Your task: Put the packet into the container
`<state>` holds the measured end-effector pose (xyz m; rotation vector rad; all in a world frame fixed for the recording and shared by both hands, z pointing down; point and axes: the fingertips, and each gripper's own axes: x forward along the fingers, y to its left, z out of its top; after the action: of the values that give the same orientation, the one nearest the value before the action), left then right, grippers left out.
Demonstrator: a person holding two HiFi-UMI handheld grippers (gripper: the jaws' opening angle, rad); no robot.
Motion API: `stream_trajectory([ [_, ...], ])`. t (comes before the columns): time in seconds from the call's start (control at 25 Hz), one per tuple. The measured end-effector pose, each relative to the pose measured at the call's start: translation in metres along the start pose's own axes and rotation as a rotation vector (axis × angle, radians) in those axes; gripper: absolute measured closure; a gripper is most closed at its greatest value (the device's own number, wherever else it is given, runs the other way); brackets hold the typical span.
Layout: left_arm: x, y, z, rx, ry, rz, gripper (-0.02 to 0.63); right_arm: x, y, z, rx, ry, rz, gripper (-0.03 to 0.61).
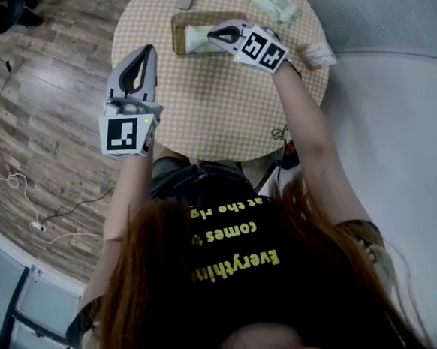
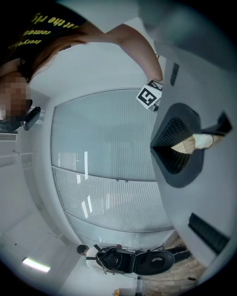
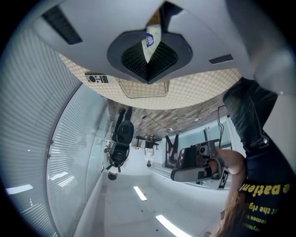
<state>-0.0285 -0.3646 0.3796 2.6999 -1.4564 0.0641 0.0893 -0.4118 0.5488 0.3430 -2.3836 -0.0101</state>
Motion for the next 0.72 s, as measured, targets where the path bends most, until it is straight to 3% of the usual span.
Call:
stream_trajectory([
  [0.24, 0.003, -0.004, 0.007, 0.014, -0.015, -0.024, 0.614, -0.035, 0.004, 0.04, 0.078, -0.108, -0.107, 0.561],
  [0.52, 0.008, -0.007, 0.006, 0.045, -0.027, -0.038, 0.614, -0.084, 0.004, 0.084, 0.2, -0.305, -0.277, 0.561],
  [0.72, 0.009, -0.011, 0.012, 0.044, -0.035, -0.05, 0.614, -0.121, 0.001, 0.109, 0.233, -0.425, -0.441, 0.561],
])
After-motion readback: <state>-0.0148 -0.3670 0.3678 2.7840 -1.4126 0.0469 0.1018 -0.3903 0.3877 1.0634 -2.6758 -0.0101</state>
